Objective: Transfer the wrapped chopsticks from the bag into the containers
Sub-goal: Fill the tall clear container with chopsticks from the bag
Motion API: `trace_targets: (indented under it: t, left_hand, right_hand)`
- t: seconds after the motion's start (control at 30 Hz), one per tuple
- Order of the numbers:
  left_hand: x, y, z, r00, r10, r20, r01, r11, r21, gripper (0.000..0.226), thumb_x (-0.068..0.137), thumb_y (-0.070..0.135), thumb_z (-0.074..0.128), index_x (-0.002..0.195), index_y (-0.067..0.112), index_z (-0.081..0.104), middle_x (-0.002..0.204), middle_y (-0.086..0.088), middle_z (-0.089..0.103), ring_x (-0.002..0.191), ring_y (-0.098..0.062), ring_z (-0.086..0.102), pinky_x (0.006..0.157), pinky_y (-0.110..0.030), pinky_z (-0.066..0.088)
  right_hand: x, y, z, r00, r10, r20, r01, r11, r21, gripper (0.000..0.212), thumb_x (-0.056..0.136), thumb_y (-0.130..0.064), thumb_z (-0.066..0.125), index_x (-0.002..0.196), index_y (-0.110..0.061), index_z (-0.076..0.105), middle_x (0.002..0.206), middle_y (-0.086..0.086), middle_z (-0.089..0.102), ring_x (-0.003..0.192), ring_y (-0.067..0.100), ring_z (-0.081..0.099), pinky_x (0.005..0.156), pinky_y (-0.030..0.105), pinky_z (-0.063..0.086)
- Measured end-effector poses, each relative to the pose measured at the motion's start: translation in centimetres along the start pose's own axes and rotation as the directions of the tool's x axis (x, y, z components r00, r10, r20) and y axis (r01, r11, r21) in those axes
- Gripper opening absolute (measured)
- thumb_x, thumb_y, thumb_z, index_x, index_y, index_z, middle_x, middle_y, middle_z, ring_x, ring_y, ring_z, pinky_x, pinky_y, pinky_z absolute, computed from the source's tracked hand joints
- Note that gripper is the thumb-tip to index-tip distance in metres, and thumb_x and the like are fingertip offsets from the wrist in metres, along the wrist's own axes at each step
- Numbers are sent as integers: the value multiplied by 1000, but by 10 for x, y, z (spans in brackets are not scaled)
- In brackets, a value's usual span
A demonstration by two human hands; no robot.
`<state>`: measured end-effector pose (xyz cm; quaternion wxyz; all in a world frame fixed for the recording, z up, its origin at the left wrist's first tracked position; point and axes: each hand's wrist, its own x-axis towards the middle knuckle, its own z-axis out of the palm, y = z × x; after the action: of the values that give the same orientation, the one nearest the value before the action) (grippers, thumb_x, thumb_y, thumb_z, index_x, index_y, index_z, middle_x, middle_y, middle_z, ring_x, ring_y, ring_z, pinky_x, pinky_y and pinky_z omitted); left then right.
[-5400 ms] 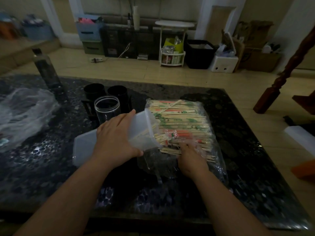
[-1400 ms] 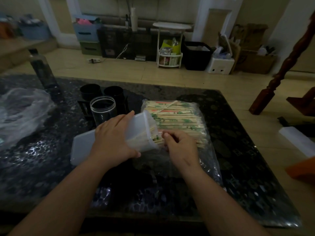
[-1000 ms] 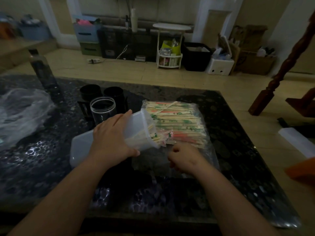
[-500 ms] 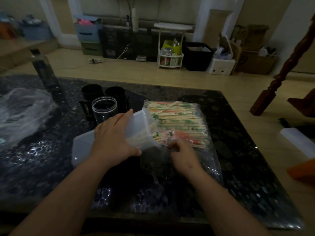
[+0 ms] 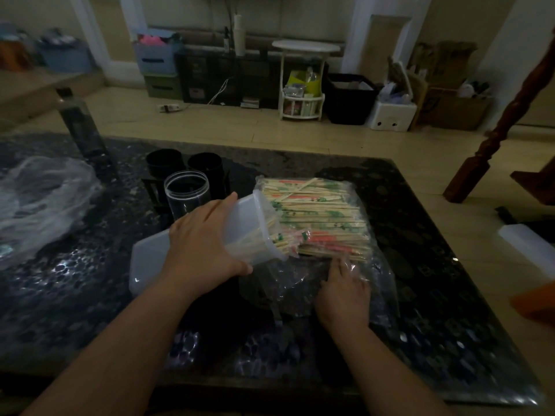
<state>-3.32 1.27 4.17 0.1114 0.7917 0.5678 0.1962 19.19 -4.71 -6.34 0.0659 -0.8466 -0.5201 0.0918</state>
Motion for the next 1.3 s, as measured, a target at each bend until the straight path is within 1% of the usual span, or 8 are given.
trace_targets:
  t: [0.13,0.23,0.37,0.5,0.73,0.93,1.17,1.3]
  left_hand:
    - [0,0,0,1000,4,1,-4,1000,-3,129,50,50,88,153,39,11,154,9,27,139,-14,24,112,-36,16]
    - [0,1,-1,1000,5,4,-5,1000,-4,128,51,50,88,153,39,11,154,9,26,139,-15,24,112,-35,16]
    - [2,-1,0,1000,6,14,-6,1000,3,129,51,53,88,153,39,9,154,9,26,140,-15,24,112,-36,16]
    - [2,-1,2,1000,9,21,-10,1000,7,130,51,53,88,153,39,9,154,9,26,140,-15,23,112,-36,16]
    - [4,-4,1,1000,17,5,-17,999,34,129,50,57,86,153,39,9,154,9,28,140,-15,25,111,-37,18]
    - [5,-8,-1,1000,-4,-22,5,999,45,128,49,59,85,153,37,12,154,6,30,139,-17,28,110,-40,22]
    - [9,-13,-5,998,-46,-41,46,999,-13,127,48,55,87,153,38,16,154,6,32,139,-19,30,109,-43,25]
    - [10,-15,-6,998,-53,-45,52,998,-26,129,46,56,87,152,39,16,154,7,31,140,-19,30,108,-42,26]
  right_hand:
    - [6,6,-2,992,93,-87,-87,993,74,74,94,-32,47,155,-14,10,162,8,13,149,26,10,120,44,14]
    - [7,10,-2,991,80,-110,-69,993,101,67,97,-32,47,155,-31,12,162,7,15,148,27,14,120,45,12]
    - [14,7,-5,983,-166,-76,174,976,127,67,99,-25,43,151,-49,10,162,3,17,145,31,21,116,42,21]
    - [16,0,-11,904,-411,-120,423,900,107,54,97,-29,44,149,-36,36,154,3,38,143,30,29,117,43,23]
    - [40,-18,-2,958,-286,31,285,957,50,65,90,-35,58,146,-36,25,153,2,35,141,27,31,116,48,27]
    - [43,-26,-17,967,-236,92,237,971,-2,74,96,-42,51,155,-37,6,161,0,19,148,27,14,120,47,19]
    - [51,-29,-15,964,-258,70,263,962,-68,43,96,-49,41,136,-35,49,147,-6,42,141,22,28,121,48,8]
    - [53,-26,-8,965,-249,88,251,968,-21,44,96,-55,41,128,-29,55,144,-1,43,138,22,31,115,44,27]
